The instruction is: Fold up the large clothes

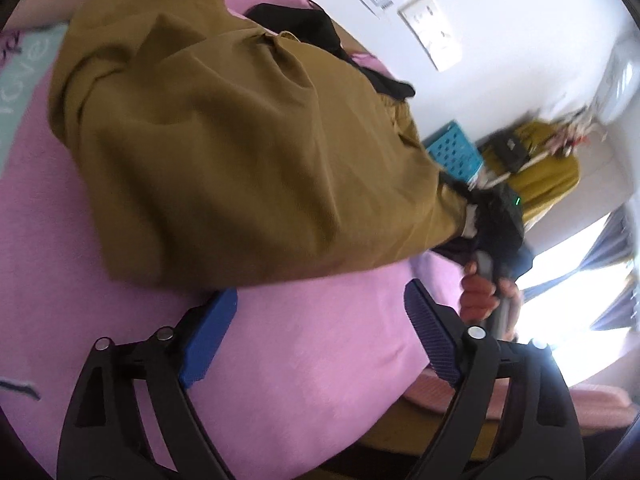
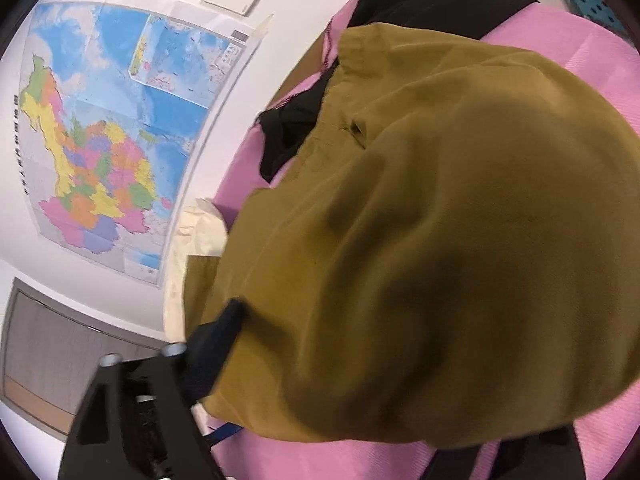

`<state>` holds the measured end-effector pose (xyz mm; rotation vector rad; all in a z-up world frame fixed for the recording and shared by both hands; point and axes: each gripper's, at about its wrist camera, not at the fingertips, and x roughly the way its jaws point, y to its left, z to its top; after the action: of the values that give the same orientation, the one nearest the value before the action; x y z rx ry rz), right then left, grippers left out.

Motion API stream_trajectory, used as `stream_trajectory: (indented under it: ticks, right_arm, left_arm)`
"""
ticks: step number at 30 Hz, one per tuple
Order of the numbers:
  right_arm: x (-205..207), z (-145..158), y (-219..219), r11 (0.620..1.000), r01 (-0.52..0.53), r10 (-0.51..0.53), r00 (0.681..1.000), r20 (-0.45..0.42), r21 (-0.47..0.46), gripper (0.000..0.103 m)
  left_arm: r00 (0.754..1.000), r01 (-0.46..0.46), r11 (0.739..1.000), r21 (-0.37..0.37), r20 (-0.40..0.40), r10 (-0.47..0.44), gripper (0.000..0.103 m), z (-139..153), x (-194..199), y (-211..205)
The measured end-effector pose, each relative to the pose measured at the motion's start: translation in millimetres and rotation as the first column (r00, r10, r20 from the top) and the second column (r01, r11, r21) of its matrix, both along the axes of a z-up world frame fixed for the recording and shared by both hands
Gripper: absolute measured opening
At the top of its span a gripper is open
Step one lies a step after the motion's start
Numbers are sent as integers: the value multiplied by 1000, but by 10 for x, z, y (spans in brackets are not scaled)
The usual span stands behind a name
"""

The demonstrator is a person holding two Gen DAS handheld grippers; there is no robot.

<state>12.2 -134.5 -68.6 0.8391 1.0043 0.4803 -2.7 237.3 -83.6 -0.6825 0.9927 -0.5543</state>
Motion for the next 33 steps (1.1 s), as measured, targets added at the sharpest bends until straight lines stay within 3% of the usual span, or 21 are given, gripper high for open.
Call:
stream_trajectory:
  ticks: [3, 5, 7, 8, 10, 14, 16, 18, 21, 23, 27, 30, 33]
  right_arm:
    - [35, 67, -70, 998, 1, -3, 1000, 21, 66, 47]
    - [41, 88, -137, 989, 2, -8, 999, 36, 151, 42]
    - [58, 84, -156, 980, 4, -10, 1000, 29, 198, 55]
    - [61, 66, -131, 979, 5, -9, 1000, 20, 205, 71]
    - [61, 42, -23, 991, -10, 8, 1000, 14, 132, 77]
    - [90, -58, -6, 990, 16, -16, 1000, -5, 137, 75]
    - [119, -105, -16, 991, 33, -31, 999, -12, 131, 73]
    - [141, -151, 4, 995, 40, -38, 999, -26, 89, 54]
    - [157, -199, 8, 998, 27, -25, 999, -29, 65, 43]
    - [157, -214, 2, 998, 14, -12, 1000, -27, 61, 40]
    - [150, -214, 13, 998, 7, -6, 1000, -19, 58, 41]
    - [163, -200, 28, 998, 6, -5, 1000, -27, 59, 44]
    - [149, -186, -6, 998, 1, 0, 1000, -31, 61, 47]
  left_arm:
    - [1000, -22, 999, -28, 3, 22, 88, -1, 36, -6]
    - [1000, -29, 998, -47, 8, 29, 92, 1, 63, -34]
    - [999, -46, 998, -53, 5, 46, 92, 0, 95, -62]
    - [998, -58, 997, -50, 2, 59, 92, 2, 119, -74]
    - [996, -90, 995, -46, -8, 90, 92, 0, 158, -67]
    - [984, -179, 981, -71, -31, 177, 89, 0, 204, -15]
    - [972, -232, 967, -104, -48, 229, 82, -1, 210, 44]
    - [958, -286, 952, -113, -49, 282, 76, 23, 186, 76]
    - [956, -293, 956, -27, -2, 293, 73, 108, 182, -45]
    - [960, -278, 960, 27, -5, 278, 73, 92, 241, -93]
    - [957, -287, 958, -21, -42, 286, 83, 2, 315, -51]
    - [963, -269, 963, 20, -18, 269, 93, 46, 322, -156]
    - [964, -264, 964, 42, -5, 264, 94, 58, 327, -204]
